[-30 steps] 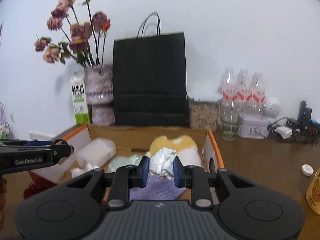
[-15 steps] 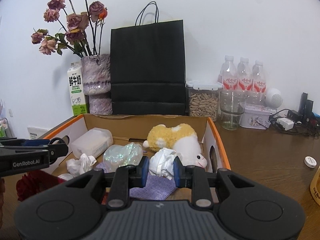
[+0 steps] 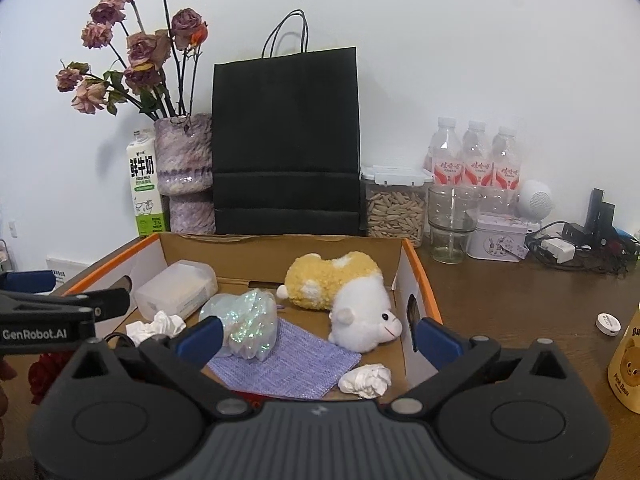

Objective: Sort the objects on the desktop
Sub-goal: 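Carry the black cable and tissue into the box and open both tools, then withdraw both tools from the box toward the braided cable and navy pouch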

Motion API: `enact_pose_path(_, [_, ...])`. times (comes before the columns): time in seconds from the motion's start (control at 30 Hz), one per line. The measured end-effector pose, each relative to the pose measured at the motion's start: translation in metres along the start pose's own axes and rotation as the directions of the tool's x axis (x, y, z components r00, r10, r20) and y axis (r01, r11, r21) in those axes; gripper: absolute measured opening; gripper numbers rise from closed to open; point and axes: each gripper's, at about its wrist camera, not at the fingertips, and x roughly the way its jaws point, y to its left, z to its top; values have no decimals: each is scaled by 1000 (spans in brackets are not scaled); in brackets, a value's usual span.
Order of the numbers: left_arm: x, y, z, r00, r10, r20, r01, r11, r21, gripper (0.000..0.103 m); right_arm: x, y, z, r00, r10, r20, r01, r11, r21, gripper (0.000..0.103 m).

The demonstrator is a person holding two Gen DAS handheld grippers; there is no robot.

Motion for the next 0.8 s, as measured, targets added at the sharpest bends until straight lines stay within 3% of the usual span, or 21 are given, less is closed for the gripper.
enact_pose_path(0.8, [-4, 0, 1, 1000, 10, 7, -10, 1000, -8, 103, -5, 2, 2, 1000, 6, -1, -6, 1000, 3, 103])
